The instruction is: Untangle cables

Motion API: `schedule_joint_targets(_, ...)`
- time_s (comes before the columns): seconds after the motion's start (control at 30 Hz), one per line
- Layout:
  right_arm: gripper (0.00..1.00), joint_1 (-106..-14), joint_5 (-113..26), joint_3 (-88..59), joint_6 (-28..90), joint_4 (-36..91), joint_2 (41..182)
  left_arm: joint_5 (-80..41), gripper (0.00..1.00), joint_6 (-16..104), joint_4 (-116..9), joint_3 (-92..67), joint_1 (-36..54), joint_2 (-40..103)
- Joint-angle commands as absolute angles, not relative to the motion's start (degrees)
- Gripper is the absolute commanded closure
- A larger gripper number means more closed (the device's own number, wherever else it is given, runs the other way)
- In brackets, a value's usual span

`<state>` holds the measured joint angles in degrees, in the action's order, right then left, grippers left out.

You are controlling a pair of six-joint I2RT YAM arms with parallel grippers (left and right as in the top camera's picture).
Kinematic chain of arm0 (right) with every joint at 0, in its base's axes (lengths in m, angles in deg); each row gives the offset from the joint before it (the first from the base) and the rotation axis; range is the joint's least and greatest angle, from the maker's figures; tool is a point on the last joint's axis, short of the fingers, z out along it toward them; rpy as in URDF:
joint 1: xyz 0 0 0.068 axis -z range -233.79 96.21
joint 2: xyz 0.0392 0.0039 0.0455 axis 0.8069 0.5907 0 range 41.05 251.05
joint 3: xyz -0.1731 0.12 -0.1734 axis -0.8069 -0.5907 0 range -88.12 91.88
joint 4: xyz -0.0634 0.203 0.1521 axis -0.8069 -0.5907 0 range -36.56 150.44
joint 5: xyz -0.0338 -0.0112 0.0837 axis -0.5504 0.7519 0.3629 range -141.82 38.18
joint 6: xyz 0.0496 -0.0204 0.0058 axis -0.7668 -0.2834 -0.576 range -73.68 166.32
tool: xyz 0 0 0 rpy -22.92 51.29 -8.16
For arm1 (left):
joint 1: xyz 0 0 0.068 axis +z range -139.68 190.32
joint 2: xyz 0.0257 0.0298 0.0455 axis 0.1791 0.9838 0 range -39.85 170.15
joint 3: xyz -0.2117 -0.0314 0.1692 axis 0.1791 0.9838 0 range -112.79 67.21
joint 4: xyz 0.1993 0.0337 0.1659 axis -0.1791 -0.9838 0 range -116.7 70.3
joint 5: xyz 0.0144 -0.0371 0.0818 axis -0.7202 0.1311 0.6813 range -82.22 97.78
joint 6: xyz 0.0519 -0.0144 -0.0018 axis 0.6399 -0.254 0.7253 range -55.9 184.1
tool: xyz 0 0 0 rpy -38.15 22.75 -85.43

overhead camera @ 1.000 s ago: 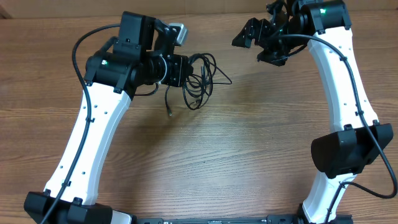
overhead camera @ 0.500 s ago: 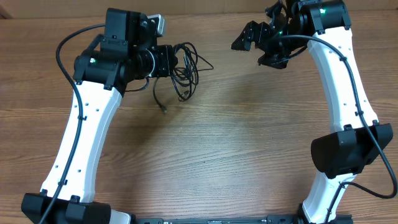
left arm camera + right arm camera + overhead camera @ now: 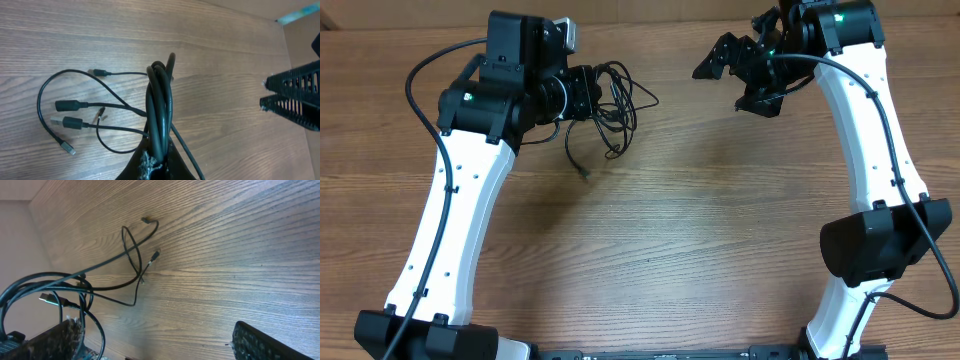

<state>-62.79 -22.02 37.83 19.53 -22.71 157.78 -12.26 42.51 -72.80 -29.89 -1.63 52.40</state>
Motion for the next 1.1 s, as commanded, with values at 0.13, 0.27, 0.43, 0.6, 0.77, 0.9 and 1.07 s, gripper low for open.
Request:
schedule_joint_targets(0.13, 0.03, -63.4, -21.7, 38.6, 18.4, -22.9, 156.8, -11.2, 0.96, 41.2, -71.9, -30.3, -1.3, 51.9)
schedule_joint_targets(0.27, 0.02, -64.1, -21.8, 38.6, 18.4, -22.8, 156.8, -11.3, 0.96, 41.1, -71.8, -30.3, -1.3, 52.7)
schedule_joint_targets(0.43, 0.02, -65.1, -23.2, 38.6, 18.5, -22.9, 156.8, -14.4, 0.96, 40.9, -71.6, -30.3, -1.3, 53.2)
schedule_joint_targets(0.6, 0.02, -65.8, -23.7, 38.6, 18.5, -22.8, 156.8, -14.3, 0.96, 41.3, -71.7, -30.3, -1.3, 53.3)
schedule_joint_targets(0.77, 0.02, -65.8, -23.7, 38.6, 18.5, -22.8, 156.8, -14.3, 0.96, 41.8, -71.8, -30.3, -1.3, 53.5)
schedule_joint_targets(0.9, 0.02, -65.8, -23.7, 38.6, 18.5, -22.8, 156.8, -16.1, 0.96, 41.8, -72.2, -30.3, -1.7, 53.5)
schedule_joint_targets(1.07, 0.02, -65.8, -23.7, 38.6, 18.5, -22.9, 156.8, -15.9, 0.96, 41.8, -72.2, -30.3, -2.1, 53.5)
